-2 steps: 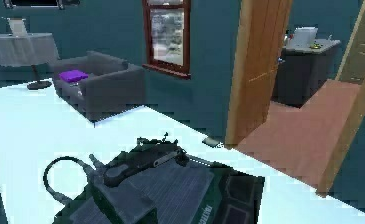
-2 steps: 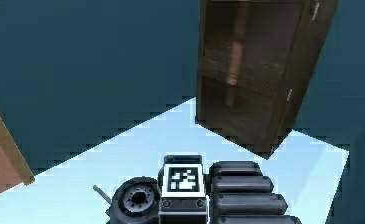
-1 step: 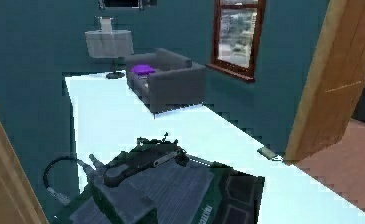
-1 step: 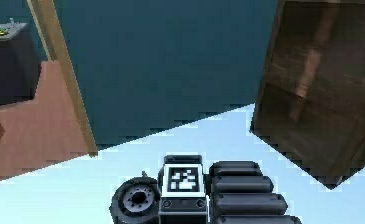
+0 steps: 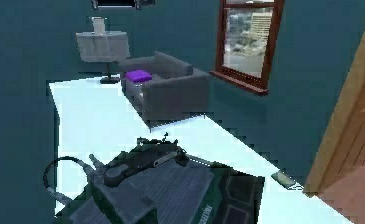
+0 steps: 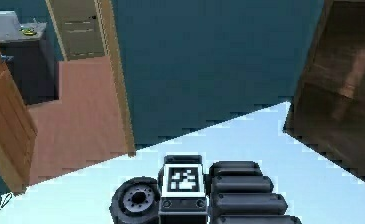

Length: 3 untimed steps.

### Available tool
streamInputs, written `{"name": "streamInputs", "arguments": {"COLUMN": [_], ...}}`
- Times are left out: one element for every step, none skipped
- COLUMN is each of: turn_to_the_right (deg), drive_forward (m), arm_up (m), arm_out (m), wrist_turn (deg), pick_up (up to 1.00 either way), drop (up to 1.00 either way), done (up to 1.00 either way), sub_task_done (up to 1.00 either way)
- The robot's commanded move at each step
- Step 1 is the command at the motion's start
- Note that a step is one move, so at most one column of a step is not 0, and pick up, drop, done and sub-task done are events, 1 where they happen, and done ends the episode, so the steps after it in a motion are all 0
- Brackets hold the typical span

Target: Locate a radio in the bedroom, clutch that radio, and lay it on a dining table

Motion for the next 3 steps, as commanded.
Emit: {"name": "streamInputs", "arguments": {"turn_to_the_right": [-27.0, 0.0, 0.0], "drive_forward": [0.0, 0.05, 1.0], "arm_up": [0.0, 0.0, 0.0], "arm_out": [0.0, 0.0, 0.0], "wrist_turn": [0.0, 0.0, 0.0], "pick_up": [0.0, 0.0, 0.0], "drop": [0.0, 0.0, 0.0], "done": [0.0, 0.0, 0.0], "sub_task_done": [0.0, 0.0, 0.0]}}
